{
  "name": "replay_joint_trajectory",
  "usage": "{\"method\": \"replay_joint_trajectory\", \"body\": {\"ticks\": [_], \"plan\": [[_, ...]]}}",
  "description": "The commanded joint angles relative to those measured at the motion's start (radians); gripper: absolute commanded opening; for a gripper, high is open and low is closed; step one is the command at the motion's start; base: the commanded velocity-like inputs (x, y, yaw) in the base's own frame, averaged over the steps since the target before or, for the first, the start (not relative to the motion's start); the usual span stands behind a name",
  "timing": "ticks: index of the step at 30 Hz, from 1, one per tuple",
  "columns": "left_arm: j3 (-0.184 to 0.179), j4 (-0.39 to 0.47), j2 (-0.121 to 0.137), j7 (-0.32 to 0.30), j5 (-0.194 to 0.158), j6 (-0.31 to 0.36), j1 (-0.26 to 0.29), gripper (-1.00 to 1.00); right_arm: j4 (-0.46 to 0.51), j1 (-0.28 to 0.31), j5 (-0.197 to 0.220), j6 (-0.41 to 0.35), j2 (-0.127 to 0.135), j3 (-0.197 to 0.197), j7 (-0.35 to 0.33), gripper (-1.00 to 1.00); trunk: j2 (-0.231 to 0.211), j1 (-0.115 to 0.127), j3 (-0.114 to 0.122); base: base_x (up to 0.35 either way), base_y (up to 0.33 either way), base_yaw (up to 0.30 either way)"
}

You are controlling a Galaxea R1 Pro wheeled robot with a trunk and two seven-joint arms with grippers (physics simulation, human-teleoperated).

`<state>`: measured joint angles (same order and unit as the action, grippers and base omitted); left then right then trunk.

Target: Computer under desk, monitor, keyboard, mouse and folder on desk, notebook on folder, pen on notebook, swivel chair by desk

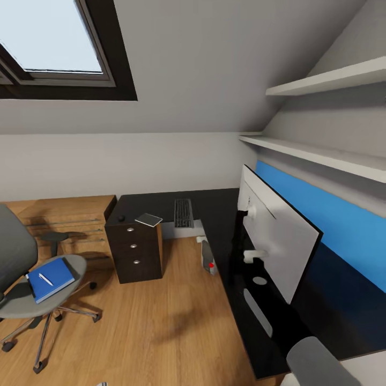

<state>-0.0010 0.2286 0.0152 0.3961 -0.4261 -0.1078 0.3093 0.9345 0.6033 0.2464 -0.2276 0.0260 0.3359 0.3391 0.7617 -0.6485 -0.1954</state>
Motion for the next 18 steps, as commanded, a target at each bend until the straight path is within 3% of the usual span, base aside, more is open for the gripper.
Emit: {"method": "replay_joint_trajectory", "body": {"ticks": [1,7,14,18], "plan": [[-0.001,0.000,0.003,0.001,-0.006,-0.004,0.001,1.00,-0.006,0.005,0.008,-0.004,0.002,0.002,0.005,1.00,0.001,0.000,-0.002,0.002,-0.002,0.000],[-0.001,0.000,0.022,0.001,-0.007,-0.004,0.001,1.00,-0.072,0.030,0.007,-0.001,0.002,-0.041,-0.024,1.00,0.001,0.000,-0.002,0.000,0.000,0.000],[0.002,0.000,0.047,0.001,-0.012,-0.006,0.001,1.00,-0.219,0.108,0.010,0.046,0.023,-0.091,-0.062,1.00,0.001,0.000,-0.002,0.000,0.000,0.000],[0.002,0.001,0.064,0.002,-0.012,-0.016,0.001,1.00,-0.250,0.128,0.010,0.050,0.041,-0.111,-0.073,1.00,0.001,0.000,-0.002,0.000,0.000,0.000]]}}
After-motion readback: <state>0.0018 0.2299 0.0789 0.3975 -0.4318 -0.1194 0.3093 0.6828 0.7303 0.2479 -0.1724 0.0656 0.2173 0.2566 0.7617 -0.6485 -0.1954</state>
